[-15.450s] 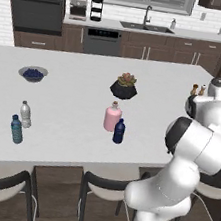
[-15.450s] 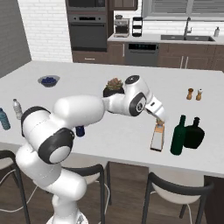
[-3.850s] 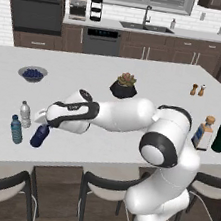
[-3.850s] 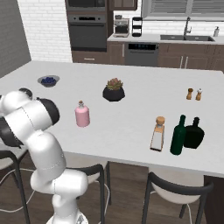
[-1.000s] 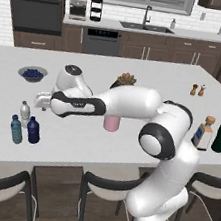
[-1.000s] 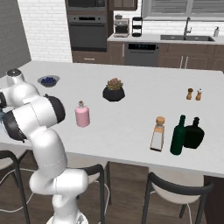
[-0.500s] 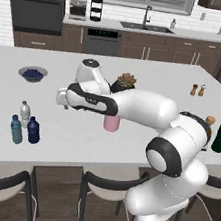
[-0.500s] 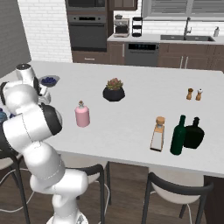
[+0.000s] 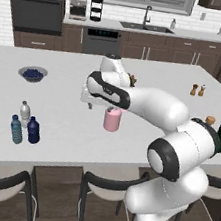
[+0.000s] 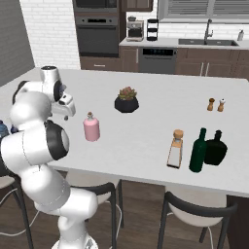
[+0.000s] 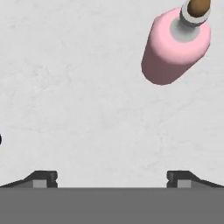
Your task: Move the plastic bottles in the middle to the plastics group, and the glass bottles in the middle to the glass group.
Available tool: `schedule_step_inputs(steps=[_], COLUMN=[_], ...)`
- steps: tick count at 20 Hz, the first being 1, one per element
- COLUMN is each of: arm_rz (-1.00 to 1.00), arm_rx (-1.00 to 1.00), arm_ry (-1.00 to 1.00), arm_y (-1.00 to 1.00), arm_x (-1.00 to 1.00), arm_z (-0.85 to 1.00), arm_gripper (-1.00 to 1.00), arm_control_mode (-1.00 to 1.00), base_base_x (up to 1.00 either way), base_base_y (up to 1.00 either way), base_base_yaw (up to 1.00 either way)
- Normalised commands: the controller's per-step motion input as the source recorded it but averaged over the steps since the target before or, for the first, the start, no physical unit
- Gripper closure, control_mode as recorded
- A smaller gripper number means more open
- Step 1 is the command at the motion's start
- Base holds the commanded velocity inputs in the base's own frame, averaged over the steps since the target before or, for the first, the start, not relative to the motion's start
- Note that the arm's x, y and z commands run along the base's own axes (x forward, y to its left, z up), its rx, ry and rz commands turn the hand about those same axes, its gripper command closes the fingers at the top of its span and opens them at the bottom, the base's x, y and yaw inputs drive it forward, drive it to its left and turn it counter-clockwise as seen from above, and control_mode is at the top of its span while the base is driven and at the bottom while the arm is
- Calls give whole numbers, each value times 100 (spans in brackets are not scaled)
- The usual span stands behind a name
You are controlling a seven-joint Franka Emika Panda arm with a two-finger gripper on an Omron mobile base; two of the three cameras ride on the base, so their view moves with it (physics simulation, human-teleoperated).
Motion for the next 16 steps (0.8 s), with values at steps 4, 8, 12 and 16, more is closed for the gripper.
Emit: schedule_step_inputs(steps=[4,8,12,16], arm_rz=[-13,-14,-15,-14], arm_rx=[0,0,0,-1], arm_ry=[23,36,32,23], arm_y=[-82,-75,-68,-51], arm_x=[12,16,23,25], arm_z=[8,18,18,9], arm_gripper=[-100,-100,-100,-100], arm_control_mode=[-100,-100,-100,-100], base_base_x=[0,0,0,0], base_base_y=[0,0,0,0], base_base_yaw=[0,0,0,0])
